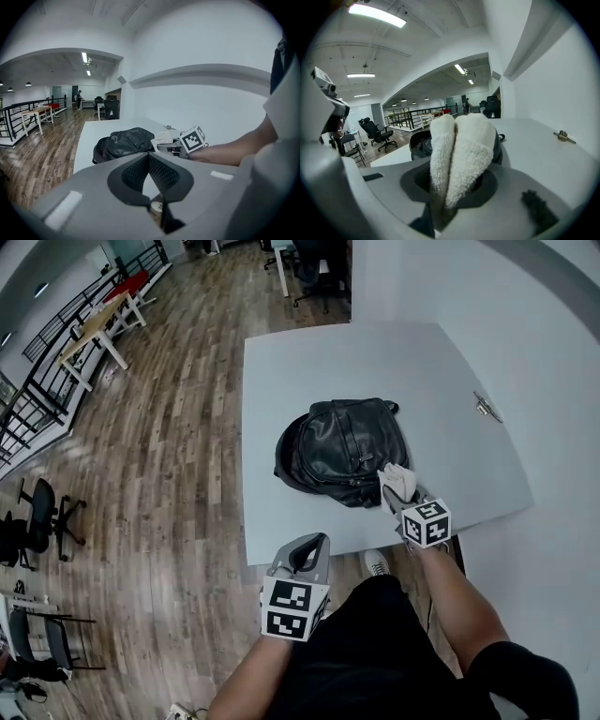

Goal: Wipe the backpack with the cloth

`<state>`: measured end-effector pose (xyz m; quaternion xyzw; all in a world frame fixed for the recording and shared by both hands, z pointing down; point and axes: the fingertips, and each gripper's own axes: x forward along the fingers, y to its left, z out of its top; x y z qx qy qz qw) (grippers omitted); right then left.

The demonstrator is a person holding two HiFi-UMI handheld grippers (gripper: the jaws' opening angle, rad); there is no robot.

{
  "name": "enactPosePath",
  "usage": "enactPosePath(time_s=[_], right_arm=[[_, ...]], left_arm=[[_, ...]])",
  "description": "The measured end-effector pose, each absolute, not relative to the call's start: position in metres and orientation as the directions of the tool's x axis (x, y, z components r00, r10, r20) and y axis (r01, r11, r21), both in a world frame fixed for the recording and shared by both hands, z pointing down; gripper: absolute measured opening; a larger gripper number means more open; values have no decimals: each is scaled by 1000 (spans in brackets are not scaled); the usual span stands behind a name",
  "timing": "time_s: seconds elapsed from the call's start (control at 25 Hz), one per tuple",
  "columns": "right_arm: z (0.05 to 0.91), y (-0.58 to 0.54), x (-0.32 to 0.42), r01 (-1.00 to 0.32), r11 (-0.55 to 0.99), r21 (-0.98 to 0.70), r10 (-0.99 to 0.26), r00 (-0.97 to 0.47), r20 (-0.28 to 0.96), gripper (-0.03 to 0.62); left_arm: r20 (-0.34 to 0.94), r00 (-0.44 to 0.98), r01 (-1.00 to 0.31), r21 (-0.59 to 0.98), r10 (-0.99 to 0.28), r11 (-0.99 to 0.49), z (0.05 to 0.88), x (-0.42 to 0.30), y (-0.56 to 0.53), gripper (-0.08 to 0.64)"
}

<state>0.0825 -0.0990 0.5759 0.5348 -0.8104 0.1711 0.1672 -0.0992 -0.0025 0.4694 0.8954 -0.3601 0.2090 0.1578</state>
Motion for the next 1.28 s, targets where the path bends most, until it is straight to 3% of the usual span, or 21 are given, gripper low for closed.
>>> enactPosePath(time_s=[0.64,1.28], right_arm=[[502,-88,83,-922,362,-138,-823,-386,418,84],[474,-208,2,-779,604,-170,-706,-621,341,84]], left_arm=[[448,639,-741,143,-625,-656,439,-106,1,8],[472,484,-855,77,-736,-513,443,-126,-69,8]])
